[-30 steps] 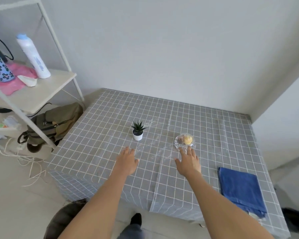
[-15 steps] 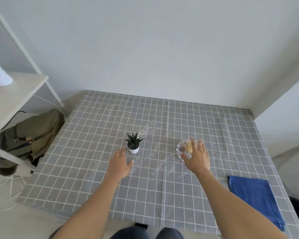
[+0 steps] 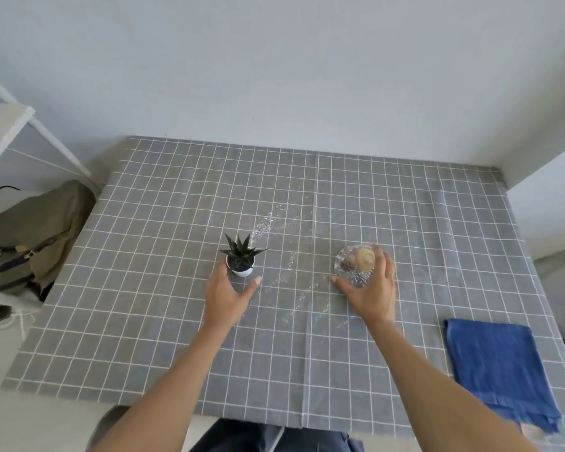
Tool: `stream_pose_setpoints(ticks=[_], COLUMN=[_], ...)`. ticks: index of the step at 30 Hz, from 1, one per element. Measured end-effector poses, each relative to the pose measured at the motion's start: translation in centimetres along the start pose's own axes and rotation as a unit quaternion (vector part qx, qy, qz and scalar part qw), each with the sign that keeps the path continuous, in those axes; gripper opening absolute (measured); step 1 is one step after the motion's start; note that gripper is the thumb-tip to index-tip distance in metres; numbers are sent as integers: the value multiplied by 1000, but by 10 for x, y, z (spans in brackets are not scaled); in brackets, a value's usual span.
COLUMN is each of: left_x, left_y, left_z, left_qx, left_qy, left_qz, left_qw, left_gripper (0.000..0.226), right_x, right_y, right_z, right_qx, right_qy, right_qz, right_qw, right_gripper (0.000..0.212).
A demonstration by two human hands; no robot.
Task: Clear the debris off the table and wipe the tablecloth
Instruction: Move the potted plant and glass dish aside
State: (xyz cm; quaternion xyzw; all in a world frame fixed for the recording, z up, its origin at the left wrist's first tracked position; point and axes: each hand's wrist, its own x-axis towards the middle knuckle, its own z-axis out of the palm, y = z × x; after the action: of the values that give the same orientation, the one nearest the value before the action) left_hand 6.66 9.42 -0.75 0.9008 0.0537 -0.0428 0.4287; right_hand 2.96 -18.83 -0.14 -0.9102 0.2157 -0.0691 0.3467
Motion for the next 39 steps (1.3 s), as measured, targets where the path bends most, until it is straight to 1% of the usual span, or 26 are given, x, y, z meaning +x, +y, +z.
stream_pose_setpoints(ticks=[2, 5, 9, 12, 17, 22, 29, 33, 39], left_x=[0, -2, -1, 2, 2, 4, 7, 6, -4], left_y=[-1, 3, 15, 17, 16, 12, 6, 2, -11], left_z=[3, 6, 8, 9, 11, 11, 4, -10, -33], left_qx=[-29, -62, -91, -98, -86, -95, -94, -78, -63], left_qy=[18, 52, 77, 87, 94, 94, 109, 130, 171], left_qz=[-19, -25, -16, -4, 11, 14, 8, 13, -12], left_qw=[999, 996, 993, 991, 992, 991, 989, 988, 983], left_gripper=[63, 65, 59, 56, 50, 49, 48, 48, 53], right_x=[1, -1, -2, 2, 7, 9, 13, 12, 6], right_y=[3, 4, 5, 9, 11, 13, 0, -14, -56], right_z=[3, 6, 10, 12, 14, 18, 23, 29, 51], right_qx=[15, 33, 42, 31, 31, 43, 48, 61, 86], right_qy=[14, 20, 26, 34, 55, 63, 74, 66, 51], right_qz=[-8, -9, -2, -12, -20, -17, -27, -55, -113], right_qw=[1000, 999, 999, 999, 998, 997, 996, 994, 989], right_gripper=[107, 111, 115, 113, 106, 105, 101, 99, 95])
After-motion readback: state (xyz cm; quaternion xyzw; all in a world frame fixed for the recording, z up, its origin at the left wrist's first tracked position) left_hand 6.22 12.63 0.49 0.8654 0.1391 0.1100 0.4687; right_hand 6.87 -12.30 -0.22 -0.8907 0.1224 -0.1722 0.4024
